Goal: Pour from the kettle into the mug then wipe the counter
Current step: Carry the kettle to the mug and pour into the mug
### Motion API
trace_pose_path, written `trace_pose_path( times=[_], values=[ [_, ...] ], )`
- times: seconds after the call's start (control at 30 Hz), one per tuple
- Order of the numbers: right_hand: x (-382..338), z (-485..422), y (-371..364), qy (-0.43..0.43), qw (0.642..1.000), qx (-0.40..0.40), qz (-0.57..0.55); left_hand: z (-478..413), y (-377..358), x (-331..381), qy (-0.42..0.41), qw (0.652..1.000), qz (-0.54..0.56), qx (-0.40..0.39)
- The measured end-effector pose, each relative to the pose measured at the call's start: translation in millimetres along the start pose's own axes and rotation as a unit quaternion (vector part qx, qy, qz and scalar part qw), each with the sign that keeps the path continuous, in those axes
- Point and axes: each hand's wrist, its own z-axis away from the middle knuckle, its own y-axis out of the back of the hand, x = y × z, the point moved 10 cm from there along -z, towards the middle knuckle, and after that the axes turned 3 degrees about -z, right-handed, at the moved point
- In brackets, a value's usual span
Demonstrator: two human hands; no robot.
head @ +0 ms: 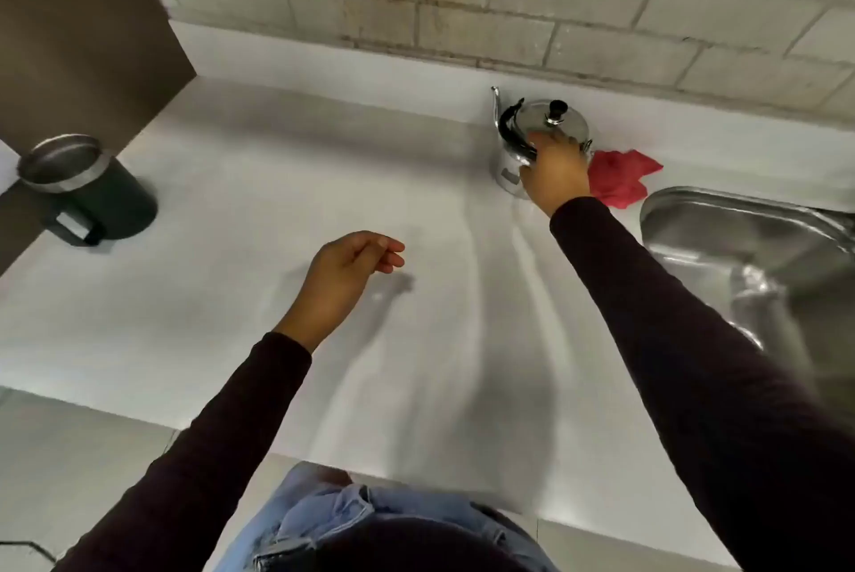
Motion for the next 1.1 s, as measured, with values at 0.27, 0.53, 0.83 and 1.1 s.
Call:
trace_pose_path(
  times=[0.27, 0.53, 0.83, 1.1],
  values=[
    [9, -44, -1, 0.009, 1.0, -0.01, 0.003, -23, 9, -2, 0.015, 0.998, 0.027, 0.049],
    [2, -71, 51, -0.029, 0.987, 0.054, -0.148, -50, 23, 20, 0.0, 0.996, 0.037, 0.077],
    [-97, -22, 75, 0.021, 0.926, 0.051, -0.374, -44, 94, 8, -0.002, 0.99, 0.049, 0.13],
    [-235, 11, 59, 0.083, 0.871, -0.038, -0.483, -18, 213, -36, 0.002, 0.982, 0.022, 0.189]
  ],
)
